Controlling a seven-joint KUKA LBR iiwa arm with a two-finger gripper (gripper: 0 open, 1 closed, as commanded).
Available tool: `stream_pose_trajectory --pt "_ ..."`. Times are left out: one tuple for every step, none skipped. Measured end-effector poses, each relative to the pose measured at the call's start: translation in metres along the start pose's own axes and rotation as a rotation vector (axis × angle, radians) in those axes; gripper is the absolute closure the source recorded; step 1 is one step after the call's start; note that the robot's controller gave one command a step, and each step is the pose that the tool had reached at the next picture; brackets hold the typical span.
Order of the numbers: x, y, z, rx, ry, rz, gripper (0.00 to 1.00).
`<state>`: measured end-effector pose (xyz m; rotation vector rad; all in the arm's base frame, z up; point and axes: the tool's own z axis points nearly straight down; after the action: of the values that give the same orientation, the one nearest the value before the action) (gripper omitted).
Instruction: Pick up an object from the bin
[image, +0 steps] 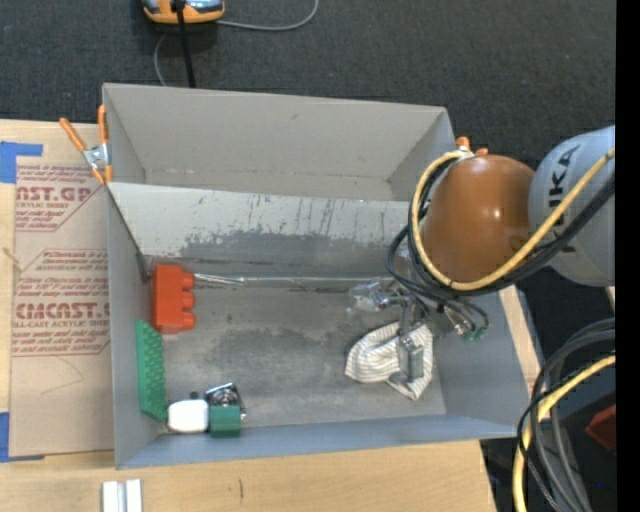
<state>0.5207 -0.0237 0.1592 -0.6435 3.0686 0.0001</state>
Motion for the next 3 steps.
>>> stream_pose_trajectory --pt "0.003 -0.005 0.037 -0.001 0.0 0.249 0.0" --pt "0.003 -0.016 0.051 -0.001 0.002 0.388 0.0" --pt "0.024 -0.061 0.089 -0.001 -0.001 0.057 1.0"
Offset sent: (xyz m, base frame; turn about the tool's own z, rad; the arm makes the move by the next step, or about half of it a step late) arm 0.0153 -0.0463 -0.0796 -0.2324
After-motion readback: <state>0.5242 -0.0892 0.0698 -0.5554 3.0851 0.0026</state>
